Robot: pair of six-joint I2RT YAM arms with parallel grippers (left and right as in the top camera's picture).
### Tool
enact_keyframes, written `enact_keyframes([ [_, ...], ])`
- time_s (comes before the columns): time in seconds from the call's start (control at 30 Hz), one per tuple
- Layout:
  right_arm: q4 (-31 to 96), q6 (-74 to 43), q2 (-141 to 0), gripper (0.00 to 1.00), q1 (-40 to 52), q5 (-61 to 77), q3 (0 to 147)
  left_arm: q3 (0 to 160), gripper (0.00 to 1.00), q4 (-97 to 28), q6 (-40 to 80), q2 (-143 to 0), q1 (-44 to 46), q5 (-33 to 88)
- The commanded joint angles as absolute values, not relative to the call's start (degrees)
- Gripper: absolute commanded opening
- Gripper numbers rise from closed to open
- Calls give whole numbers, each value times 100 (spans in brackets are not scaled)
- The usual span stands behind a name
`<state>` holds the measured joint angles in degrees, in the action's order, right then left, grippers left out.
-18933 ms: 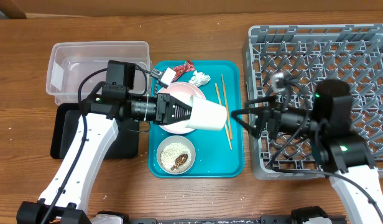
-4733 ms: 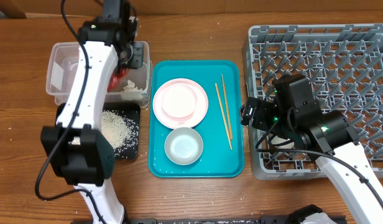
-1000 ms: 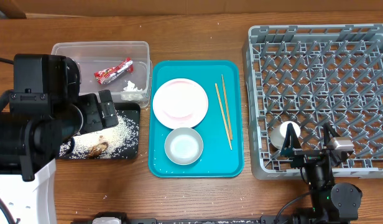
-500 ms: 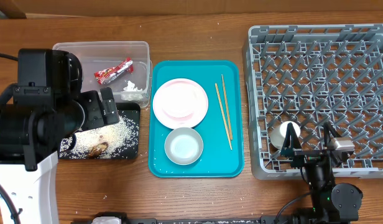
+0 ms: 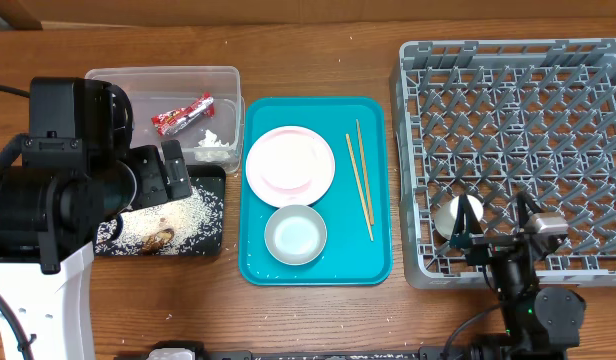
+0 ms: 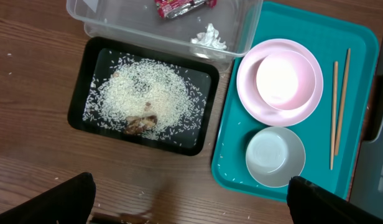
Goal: Sort waste into correct bins and load items into the dishwasher
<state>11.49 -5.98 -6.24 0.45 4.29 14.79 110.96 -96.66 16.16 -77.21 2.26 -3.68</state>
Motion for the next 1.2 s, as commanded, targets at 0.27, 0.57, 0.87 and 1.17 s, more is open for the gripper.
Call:
enact_keyframes([
  [0.27, 2613, -596, -2759, 100, 235, 480, 4860, 11093, 100, -9666, 1653, -7758, 266, -338],
  [0.57, 3771, -596, -4445, 100, 434, 871, 6333, 11093, 100, -9666, 1653, -7758, 266, -338],
  [0.87, 3787, -596, -5092, 100, 434, 869, 6333, 11093, 100, -9666, 1653, -7758, 266, -338],
  [1.17, 3815, -596, -5795, 100, 434, 869, 6333, 11093, 100, -9666, 1653, -7758, 266, -338],
])
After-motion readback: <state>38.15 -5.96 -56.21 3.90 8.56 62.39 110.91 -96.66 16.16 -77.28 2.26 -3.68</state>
